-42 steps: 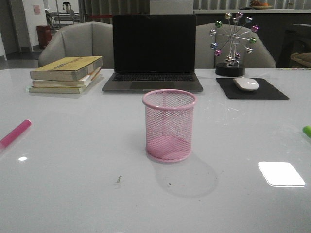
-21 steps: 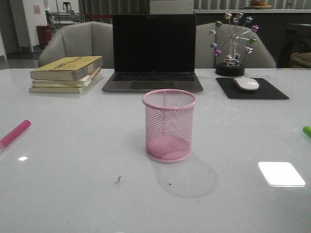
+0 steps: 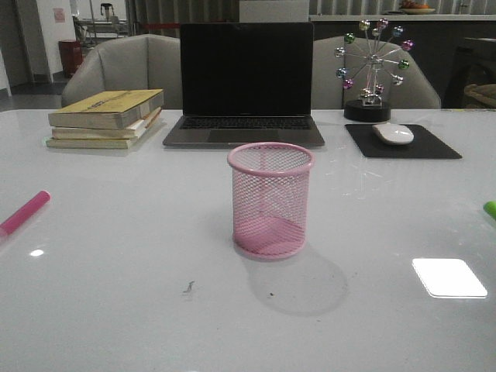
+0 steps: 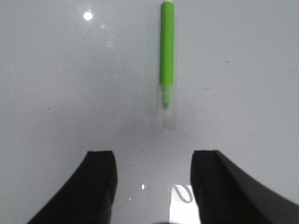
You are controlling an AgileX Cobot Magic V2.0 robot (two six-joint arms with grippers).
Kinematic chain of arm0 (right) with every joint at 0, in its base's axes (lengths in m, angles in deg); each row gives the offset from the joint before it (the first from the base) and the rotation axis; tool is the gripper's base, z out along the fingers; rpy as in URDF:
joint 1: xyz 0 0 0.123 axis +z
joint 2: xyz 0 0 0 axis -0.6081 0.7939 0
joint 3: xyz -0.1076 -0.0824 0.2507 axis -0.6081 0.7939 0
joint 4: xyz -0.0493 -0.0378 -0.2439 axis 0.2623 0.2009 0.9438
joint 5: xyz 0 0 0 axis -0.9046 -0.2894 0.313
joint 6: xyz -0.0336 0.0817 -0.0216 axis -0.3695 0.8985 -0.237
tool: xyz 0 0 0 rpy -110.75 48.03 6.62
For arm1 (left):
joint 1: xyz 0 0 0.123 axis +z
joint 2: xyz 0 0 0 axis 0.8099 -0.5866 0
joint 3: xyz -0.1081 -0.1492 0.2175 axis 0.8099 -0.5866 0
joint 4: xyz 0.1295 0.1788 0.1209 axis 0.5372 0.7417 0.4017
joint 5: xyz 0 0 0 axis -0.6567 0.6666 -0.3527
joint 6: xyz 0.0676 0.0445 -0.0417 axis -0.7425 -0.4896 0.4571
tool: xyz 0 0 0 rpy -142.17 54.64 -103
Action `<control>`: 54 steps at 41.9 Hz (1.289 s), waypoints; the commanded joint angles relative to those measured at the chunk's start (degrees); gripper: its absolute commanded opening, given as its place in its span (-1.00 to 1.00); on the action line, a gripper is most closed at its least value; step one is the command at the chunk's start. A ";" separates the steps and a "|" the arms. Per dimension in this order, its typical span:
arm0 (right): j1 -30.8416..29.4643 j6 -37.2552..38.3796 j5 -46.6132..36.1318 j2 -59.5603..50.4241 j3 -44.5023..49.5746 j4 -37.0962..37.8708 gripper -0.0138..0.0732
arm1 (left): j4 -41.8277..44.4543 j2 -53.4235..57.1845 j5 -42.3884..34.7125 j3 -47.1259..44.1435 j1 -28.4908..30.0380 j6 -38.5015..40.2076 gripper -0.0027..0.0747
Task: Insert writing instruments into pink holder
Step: 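Lower the right gripper onto the lime-green marker and close on it, then lift the green marker upright and carry it over the pink holder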
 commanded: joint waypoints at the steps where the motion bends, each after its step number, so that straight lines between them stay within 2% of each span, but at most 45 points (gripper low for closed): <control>1: -0.44 -0.31 -4.65 4.87 -4.27 1.43 0.41 | -1.74 -0.32 -4.64 1.96 -4.64 -0.15 0.41; 15: -1.33 -0.31 -4.76 24.81 -16.72 1.03 0.41 | -3.89 -0.32 -4.40 1.96 -18.54 -0.15 0.38; 24: -1.38 -0.31 -0.81 35.20 -25.98 1.03 0.41 | -3.54 -0.32 -4.40 1.96 -23.90 -0.15 0.38; 38: -1.38 -0.36 4.99 45.44 -37.61 1.03 0.41 | -3.54 -0.32 -4.40 1.96 -24.60 -0.15 0.38; 50: -1.38 -0.58 9.07 49.69 -42.29 1.03 0.41 | -3.54 -0.32 -4.40 1.96 -24.60 -0.15 0.38; 54: -1.38 -1.13 9.81 49.83 -42.53 1.16 0.29 | -3.54 -0.32 -4.40 1.96 -24.60 -0.15 0.38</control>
